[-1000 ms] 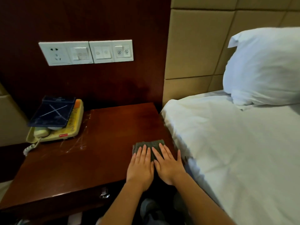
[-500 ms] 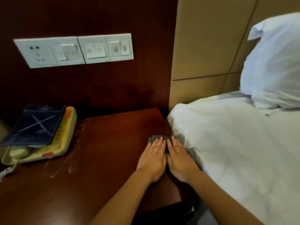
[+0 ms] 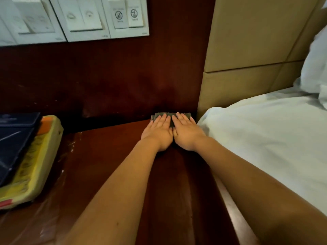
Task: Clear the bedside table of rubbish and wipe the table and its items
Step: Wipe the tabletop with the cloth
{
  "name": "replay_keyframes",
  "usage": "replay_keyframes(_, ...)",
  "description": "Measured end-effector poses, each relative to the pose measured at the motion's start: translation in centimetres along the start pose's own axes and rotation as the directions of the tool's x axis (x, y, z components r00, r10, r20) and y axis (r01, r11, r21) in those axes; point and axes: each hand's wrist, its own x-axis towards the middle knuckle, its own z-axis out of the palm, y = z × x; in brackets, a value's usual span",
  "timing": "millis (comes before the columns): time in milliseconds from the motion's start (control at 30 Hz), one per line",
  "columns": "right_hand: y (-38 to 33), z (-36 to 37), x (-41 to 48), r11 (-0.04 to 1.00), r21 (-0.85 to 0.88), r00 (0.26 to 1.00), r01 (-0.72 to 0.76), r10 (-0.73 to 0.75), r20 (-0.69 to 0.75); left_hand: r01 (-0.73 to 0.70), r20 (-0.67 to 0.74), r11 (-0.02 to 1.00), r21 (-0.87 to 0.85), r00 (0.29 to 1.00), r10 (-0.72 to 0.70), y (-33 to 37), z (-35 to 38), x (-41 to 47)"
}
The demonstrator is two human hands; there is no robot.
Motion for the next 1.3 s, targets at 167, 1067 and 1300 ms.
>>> replay_keyframes(167,-5.0,0.2,2.8,0.999,0.004,0.998,0.052,-0.053,0.036,0.093,-0.015,0.996,-0.008,0.996,-0.093,-5.3,-0.9,-0.5)
replay_keyframes(1067,-20.3,3.2,0.4,0.936,-0.124,0.937,0.33,-0.308,0.168,0.578,0.123,0.789,0.208,0.785,-0.607,-12.7,-3.8,-12.5)
replay_keyframes(1300,-20.5,3.9,-7.9,0.937,-0.139,0.934,0.319,-0.287,0.212,0.589,0.13,0.794,0.148,0.785,-0.606,-10.0,-1.7,-19.7)
